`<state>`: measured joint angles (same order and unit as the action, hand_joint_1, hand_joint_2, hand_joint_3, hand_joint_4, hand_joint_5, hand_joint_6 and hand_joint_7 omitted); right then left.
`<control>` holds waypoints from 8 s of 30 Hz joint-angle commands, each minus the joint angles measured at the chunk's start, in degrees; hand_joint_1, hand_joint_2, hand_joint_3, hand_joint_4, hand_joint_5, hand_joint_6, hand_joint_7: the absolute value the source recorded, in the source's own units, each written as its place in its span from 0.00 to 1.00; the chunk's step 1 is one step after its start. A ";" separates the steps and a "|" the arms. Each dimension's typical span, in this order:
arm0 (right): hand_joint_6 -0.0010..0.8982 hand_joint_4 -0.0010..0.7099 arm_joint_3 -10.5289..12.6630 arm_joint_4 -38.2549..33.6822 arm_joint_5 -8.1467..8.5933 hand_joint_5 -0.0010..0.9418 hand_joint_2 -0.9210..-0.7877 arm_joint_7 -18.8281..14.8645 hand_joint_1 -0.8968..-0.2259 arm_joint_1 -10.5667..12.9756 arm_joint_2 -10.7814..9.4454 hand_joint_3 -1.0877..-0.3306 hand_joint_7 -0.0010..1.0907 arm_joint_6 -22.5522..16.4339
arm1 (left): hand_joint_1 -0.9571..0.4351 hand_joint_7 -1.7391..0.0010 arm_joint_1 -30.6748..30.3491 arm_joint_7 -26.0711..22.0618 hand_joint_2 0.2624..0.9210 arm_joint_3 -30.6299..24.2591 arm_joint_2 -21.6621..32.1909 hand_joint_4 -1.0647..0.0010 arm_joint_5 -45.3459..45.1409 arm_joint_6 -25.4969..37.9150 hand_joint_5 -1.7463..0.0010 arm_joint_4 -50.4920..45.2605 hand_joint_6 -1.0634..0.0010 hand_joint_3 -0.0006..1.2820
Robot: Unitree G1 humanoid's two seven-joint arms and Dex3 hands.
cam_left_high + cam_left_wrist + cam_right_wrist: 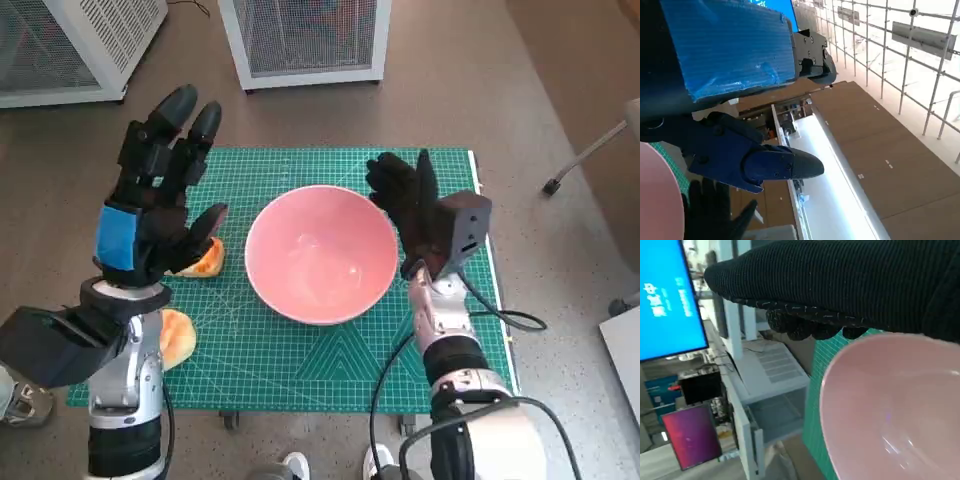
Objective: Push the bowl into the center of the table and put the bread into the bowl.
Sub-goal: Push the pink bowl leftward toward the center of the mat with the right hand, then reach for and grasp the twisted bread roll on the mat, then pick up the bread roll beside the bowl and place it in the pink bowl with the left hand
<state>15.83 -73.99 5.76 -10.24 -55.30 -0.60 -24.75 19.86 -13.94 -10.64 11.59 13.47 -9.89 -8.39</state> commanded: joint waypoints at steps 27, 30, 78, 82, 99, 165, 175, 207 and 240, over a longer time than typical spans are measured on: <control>0.39 0.31 -1.01 29.75 15.50 0.01 0.00 -27.03 0.39 9.15 0.89 0.53 0.03 -17.19 | 0.30 0.64 0.36 -1.06 1.00 -4.83 11.68 0.75 -4.63 2.76 1.00 -6.31 0.97 0.24; 0.39 0.31 -1.46 31.17 15.83 0.01 0.00 -27.03 0.39 9.85 0.97 0.53 0.03 -16.45 | 0.30 0.63 0.33 -0.97 1.00 -4.74 12.14 0.75 -4.73 2.66 1.00 -6.26 0.98 0.24; 0.39 0.34 -3.52 37.33 18.23 0.01 0.00 -27.74 0.40 13.75 0.70 0.59 0.04 -15.75 | 0.82 0.97 2.46 -20.82 0.78 11.80 42.27 0.93 -33.00 36.20 1.00 -7.41 0.82 0.02; 0.39 0.34 -3.48 37.17 18.39 0.00 0.00 -27.87 0.41 13.69 0.75 0.59 0.04 -15.75 | 0.82 0.98 3.55 -20.98 0.78 14.48 41.54 0.93 -34.55 36.43 1.00 -5.37 0.80 0.02; 0.39 0.34 -3.59 37.46 18.68 0.00 0.00 -27.95 0.42 14.03 0.89 0.58 0.04 -15.44 | 0.75 0.99 8.68 -19.68 0.78 23.09 36.78 0.93 -40.27 30.09 1.00 9.52 0.79 0.01; 0.39 0.35 -4.25 39.51 19.34 0.00 0.00 -29.05 0.43 16.06 1.92 0.59 0.03 -14.94 | 0.69 0.34 23.83 -3.10 1.00 37.45 24.52 0.45 -55.27 14.37 0.23 57.26 0.45 0.11; 0.39 0.35 -4.60 40.24 19.78 0.00 0.00 -29.27 0.42 16.44 1.76 0.59 0.03 -14.27 | 0.69 0.29 21.57 -8.02 1.00 33.25 28.25 0.46 -52.76 16.78 0.26 44.40 0.46 0.11; 0.38 0.35 -4.90 41.05 20.39 0.00 0.00 -29.75 0.42 16.93 1.98 0.59 0.02 -13.09 | 0.69 0.37 10.94 -9.44 0.99 20.80 25.56 0.35 -47.01 17.44 0.31 -6.73 0.39 0.05; 0.38 0.34 -4.33 40.93 20.82 0.00 0.00 -30.16 0.43 17.37 2.73 0.58 0.02 -13.84 | 0.69 0.33 16.83 -14.51 1.00 30.74 15.80 0.36 -48.51 10.11 0.32 4.63 0.43 0.06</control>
<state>11.28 -32.74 26.66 -40.08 -39.34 1.92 -38.55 35.45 -28.04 19.75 27.69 -34.72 0.11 -4.70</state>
